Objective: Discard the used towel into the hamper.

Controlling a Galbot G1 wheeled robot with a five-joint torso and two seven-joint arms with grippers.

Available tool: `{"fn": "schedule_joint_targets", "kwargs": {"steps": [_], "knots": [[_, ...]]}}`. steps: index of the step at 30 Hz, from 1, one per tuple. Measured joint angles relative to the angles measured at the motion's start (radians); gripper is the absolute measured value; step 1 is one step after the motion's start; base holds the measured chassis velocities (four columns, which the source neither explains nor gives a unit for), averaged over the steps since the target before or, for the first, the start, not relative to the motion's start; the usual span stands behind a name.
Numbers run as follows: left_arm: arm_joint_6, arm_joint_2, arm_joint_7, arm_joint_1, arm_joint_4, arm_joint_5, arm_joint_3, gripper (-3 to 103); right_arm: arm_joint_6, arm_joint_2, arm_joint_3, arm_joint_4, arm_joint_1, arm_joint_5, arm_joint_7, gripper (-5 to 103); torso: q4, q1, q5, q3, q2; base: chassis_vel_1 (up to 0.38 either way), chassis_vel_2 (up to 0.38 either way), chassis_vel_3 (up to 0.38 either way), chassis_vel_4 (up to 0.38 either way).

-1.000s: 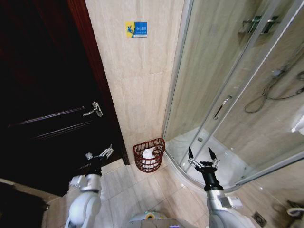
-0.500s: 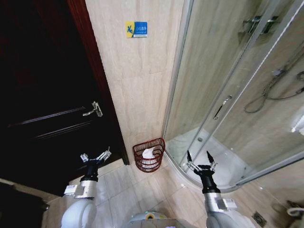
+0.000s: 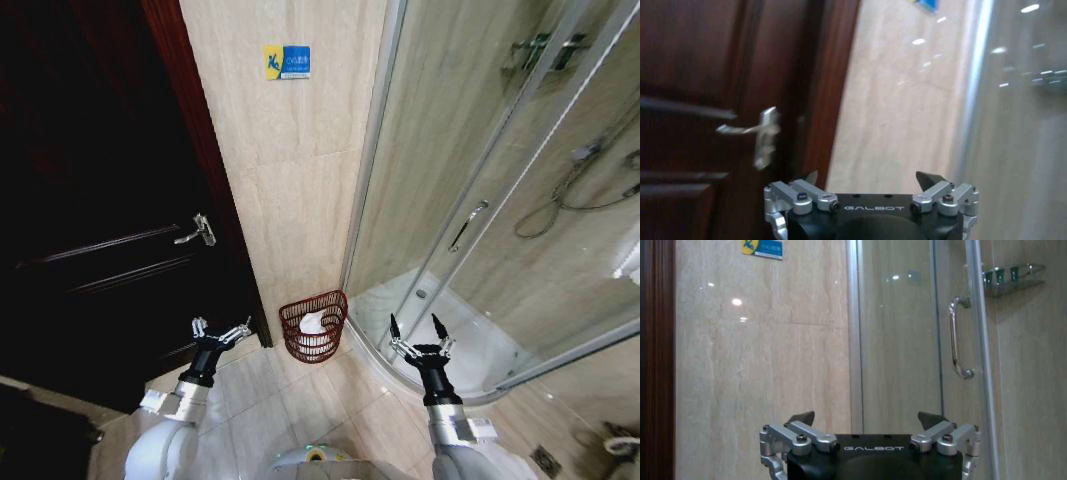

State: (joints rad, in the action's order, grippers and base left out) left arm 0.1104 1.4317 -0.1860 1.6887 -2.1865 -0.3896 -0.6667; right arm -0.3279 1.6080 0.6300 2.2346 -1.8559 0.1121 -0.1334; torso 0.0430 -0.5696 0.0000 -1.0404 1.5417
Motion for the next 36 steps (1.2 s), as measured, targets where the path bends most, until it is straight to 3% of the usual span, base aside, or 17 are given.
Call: {"fn": "schedule_joint_targets", "kwargs": {"steps": [2,7,28,30,32,33,34,36], "knots": [[-0.021,0.008,0.044,0.003,-0.012,0.003,0.013,99,-0.003,0.000,-0.002,0.005,-0.002,-0.001,0.001,100,0.0000,0.000,0.0000,0.000,0.000,0.000,0.000,0.000,0.000],[-0.042,0.021,0.081,0.008,-0.032,0.011,0.035,99,-0.002,0.000,-0.003,0.012,-0.003,-0.005,0.005,100,0.0000,0.000,0.0000,0.000,0.000,0.000,0.000,0.000,0.000],[-0.041,0.022,0.083,0.008,-0.033,0.013,0.037,99,-0.017,0.000,0.002,-0.012,-0.002,-0.001,0.008,100,-0.0001,0.000,0.0000,0.000,0.000,0.000,0.000,0.000,0.000],[-0.033,0.022,0.078,0.008,-0.031,0.014,0.038,96,-0.018,0.000,0.002,-0.015,-0.003,-0.001,0.008,100,-0.0001,0.000,0.0001,0.000,0.000,0.000,0.000,0.000,0.000],[0.054,0.020,0.018,0.006,0.006,0.030,0.050,100,-0.019,0.000,0.001,-0.018,-0.002,0.000,0.008,100,0.0000,0.000,0.0001,0.000,0.000,0.000,0.000,0.000,0.000],[0.054,0.020,0.018,0.006,0.006,0.030,0.050,100,-0.019,0.000,0.001,-0.018,-0.002,0.000,0.008,100,0.0000,0.000,0.0001,0.000,0.000,0.000,0.000,0.000,0.000],[0.107,0.019,-0.018,0.005,0.028,0.040,0.059,100,-0.019,0.000,0.001,-0.020,-0.002,0.000,0.008,100,-0.0001,0.000,-0.0002,0.000,0.000,0.000,0.000,0.000,0.000],[0.130,0.015,-0.023,0.003,0.036,0.043,0.059,100,-0.019,0.000,0.001,-0.022,-0.001,0.001,0.008,100,-0.0001,0.000,0.0001,0.000,0.000,0.000,0.000,0.000,0.000]]}}
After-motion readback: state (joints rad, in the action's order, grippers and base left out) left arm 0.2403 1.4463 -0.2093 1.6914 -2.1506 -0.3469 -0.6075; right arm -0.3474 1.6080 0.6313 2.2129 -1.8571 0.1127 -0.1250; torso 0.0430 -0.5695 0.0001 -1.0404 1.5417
